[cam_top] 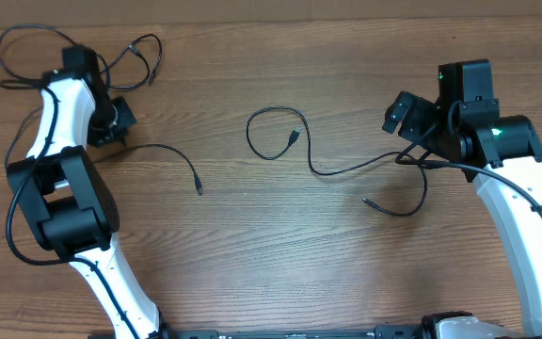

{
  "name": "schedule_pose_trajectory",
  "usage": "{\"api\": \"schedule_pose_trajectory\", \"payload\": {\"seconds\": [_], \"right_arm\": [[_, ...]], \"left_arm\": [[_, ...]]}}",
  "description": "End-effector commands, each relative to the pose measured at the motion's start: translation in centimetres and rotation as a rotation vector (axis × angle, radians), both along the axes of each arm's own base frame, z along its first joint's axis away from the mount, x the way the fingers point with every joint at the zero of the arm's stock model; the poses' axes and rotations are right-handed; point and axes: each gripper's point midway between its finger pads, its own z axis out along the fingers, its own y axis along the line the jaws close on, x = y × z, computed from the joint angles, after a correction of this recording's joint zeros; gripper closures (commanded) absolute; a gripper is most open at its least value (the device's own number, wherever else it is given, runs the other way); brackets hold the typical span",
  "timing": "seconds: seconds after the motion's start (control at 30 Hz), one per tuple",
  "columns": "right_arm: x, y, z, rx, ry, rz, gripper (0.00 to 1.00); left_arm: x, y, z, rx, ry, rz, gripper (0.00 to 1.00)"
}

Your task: Untangle cables

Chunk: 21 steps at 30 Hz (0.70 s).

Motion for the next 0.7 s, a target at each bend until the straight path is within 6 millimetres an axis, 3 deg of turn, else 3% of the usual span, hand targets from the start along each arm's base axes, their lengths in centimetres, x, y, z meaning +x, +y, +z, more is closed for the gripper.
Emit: {"api": "schedule_pose_trajectory", "payload": {"seconds": [0.0, 0.17, 0.3, 0.43, 0.67], "right_arm": [[0.1, -0.3, 0.1, -0.010, -0.006, -0.005, 0.00], [0.1, -0.3, 0.1, -0.010, -0.006, -0.005, 0.00], [0.1, -0.3, 0.1, -0.010, -0.006, -0.005, 0.00], [0.1, -0.3, 0.1, -0.010, -0.006, -0.005, 0.00], [0.1, -0.3, 0.1, -0.010, -0.006, -0.005, 0.00]], "left_arm": [[0.9, -0.7, 4.4, -0.063, -0.074, 0.053, 0.96], [-1.5, -4.0, 5.8, -0.253, 0.015, 0.045, 0.96], [-4.6, -6.1, 6.1, -0.345, 0.144, 0.053, 0.96], [-6.3, -6.1, 5.9, -0.307, 0.224, 0.052, 0.94], [-6.9, -6.2, 5.9, -0.300, 0.249, 0.053, 0.96]]}}
